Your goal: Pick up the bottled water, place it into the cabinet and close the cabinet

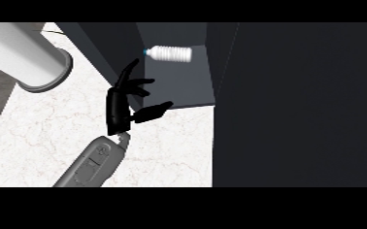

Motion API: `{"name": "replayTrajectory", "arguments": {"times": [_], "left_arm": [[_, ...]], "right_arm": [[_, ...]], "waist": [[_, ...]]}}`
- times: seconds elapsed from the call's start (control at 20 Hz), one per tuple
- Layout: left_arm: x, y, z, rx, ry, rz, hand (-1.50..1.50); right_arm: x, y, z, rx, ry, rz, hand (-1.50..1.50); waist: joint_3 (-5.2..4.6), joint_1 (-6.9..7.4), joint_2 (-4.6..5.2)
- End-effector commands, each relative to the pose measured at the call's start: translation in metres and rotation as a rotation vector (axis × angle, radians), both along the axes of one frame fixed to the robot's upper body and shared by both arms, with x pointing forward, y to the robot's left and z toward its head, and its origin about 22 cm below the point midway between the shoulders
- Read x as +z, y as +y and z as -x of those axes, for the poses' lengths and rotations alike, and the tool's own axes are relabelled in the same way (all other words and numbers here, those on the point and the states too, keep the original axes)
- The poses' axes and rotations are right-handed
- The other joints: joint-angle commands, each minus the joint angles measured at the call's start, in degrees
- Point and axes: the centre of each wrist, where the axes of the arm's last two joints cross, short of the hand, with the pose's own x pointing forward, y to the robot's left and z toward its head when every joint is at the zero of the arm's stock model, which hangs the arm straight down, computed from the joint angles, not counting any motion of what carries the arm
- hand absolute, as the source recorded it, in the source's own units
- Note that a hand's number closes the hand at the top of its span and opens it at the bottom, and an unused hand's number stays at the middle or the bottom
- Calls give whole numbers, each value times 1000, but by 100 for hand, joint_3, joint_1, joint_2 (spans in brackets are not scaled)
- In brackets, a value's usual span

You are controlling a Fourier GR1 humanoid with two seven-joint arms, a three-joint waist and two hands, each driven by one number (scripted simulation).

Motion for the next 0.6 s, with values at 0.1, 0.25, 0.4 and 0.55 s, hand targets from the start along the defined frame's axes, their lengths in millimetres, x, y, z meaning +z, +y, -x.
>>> {"name": "replayTrajectory", "arguments": {"times": [0.1,0.25,0.4,0.55], "left_arm": [[49,5,-58,-58,28,146,-150],[59,-1,-55,-123,-32,211,-150],[62,-5,-50,-194,-53,297,-150],[63,-10,-52,-278,-86,335,-150]], "right_arm": [[4,-2,3,-30,-13,-4,-150],[3,2,1,-12,-19,-3,-150],[3,-2,10,-12,-7,9,-150],[5,-7,5,-52,-4,22,-150]], "waist": [[-98,-99,180],[-103,-43,184],[-97,32,129],[-88,151,116]]}}
